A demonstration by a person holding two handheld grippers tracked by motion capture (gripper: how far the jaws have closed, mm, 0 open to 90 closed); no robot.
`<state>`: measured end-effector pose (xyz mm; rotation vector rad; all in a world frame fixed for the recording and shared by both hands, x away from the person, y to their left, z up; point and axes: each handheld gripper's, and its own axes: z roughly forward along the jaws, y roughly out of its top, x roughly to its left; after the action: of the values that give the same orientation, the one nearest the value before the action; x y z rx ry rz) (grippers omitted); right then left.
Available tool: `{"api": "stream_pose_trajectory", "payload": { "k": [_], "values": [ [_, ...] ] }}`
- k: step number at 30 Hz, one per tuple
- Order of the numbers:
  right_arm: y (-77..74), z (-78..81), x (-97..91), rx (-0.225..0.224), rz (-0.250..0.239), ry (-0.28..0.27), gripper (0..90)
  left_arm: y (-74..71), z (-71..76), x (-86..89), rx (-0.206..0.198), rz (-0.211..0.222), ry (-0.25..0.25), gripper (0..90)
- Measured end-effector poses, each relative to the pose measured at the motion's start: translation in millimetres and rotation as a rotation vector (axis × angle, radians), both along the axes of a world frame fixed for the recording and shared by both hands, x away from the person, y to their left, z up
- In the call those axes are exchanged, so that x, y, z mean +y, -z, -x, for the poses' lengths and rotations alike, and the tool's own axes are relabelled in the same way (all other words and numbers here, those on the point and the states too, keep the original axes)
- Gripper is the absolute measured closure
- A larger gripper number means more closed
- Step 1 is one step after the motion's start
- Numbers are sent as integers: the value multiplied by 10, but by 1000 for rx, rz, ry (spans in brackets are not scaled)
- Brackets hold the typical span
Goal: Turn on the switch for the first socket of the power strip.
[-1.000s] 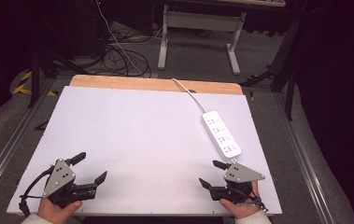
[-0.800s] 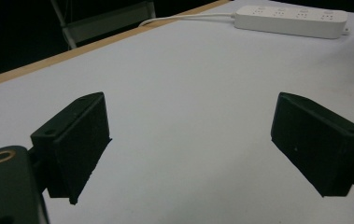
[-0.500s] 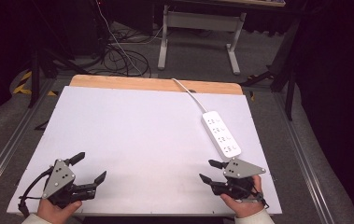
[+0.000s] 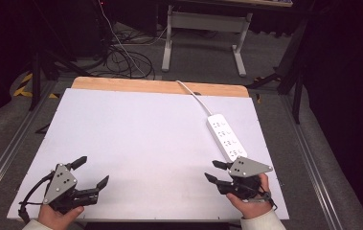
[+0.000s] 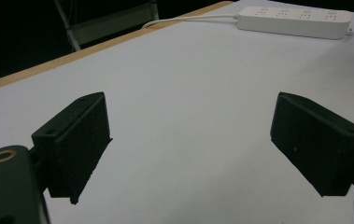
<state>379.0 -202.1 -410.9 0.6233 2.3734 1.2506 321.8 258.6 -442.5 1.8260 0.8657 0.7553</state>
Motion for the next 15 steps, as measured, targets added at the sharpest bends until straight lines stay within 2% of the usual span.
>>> {"api": "stream_pose_trajectory", "payload": {
  "k": [2, 3, 4, 5, 6, 9, 15],
  "values": [
    [-9, -8, 2, 1, 2, -3, 572, 2, -1, -1, 3, 3, 1, 128],
    [-26, -31, 0, 6, 9, -8, 659, 2, -1, -1, 2, 2, 1, 128],
    [-26, -31, 0, 6, 9, -8, 659, 3, 0, -3, 3, 4, -2, 128],
    [-41, -57, -8, -2, 3, -14, 755, 0, 0, 0, 0, -2, -1, 128],
    [-50, -69, -12, -9, 3, -12, 803, 0, 0, 0, 0, -2, -1, 128],
    [-95, -116, -26, -8, 3, -9, 894, 0, 2, 1, 1, 0, -3, 128],
    [-204, -220, -43, 10, 20, 25, 900, 4, 0, -1, 4, 1, -3, 130]
  ]
}}
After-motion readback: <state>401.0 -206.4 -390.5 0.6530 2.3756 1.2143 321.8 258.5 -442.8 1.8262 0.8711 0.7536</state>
